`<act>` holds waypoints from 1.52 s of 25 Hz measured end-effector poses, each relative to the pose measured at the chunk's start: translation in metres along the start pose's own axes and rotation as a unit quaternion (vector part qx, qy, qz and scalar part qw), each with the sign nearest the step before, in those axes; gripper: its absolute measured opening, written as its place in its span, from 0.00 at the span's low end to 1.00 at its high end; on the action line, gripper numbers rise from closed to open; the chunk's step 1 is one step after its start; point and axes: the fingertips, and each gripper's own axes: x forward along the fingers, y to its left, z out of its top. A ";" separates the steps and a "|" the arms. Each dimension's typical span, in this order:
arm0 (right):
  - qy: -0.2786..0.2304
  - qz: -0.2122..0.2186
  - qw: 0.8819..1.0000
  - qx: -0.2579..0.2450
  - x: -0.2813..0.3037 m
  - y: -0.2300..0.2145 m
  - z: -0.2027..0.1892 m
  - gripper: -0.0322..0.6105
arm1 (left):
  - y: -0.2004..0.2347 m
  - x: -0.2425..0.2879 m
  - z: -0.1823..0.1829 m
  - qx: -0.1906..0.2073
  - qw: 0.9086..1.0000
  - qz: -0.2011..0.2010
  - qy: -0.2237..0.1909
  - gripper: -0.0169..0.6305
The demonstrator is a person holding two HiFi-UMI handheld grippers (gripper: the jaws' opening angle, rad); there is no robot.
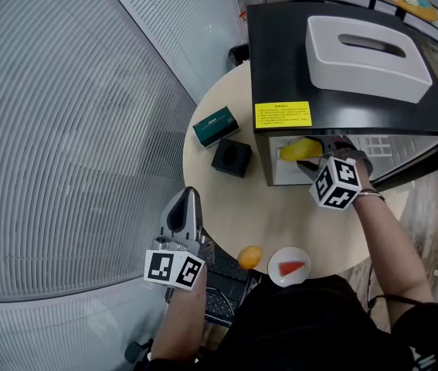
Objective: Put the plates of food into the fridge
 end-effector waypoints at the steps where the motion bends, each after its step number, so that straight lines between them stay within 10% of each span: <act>1: 0.001 -0.003 1.000 0.000 -0.001 0.000 -0.001 0.48 | 0.000 -0.001 0.000 0.001 1.000 0.000 0.000 0.04; 38: 0.009 -0.050 0.999 -0.007 -0.016 0.001 -0.023 0.48 | -0.016 -0.012 -0.001 0.005 1.000 -0.002 -0.003 0.04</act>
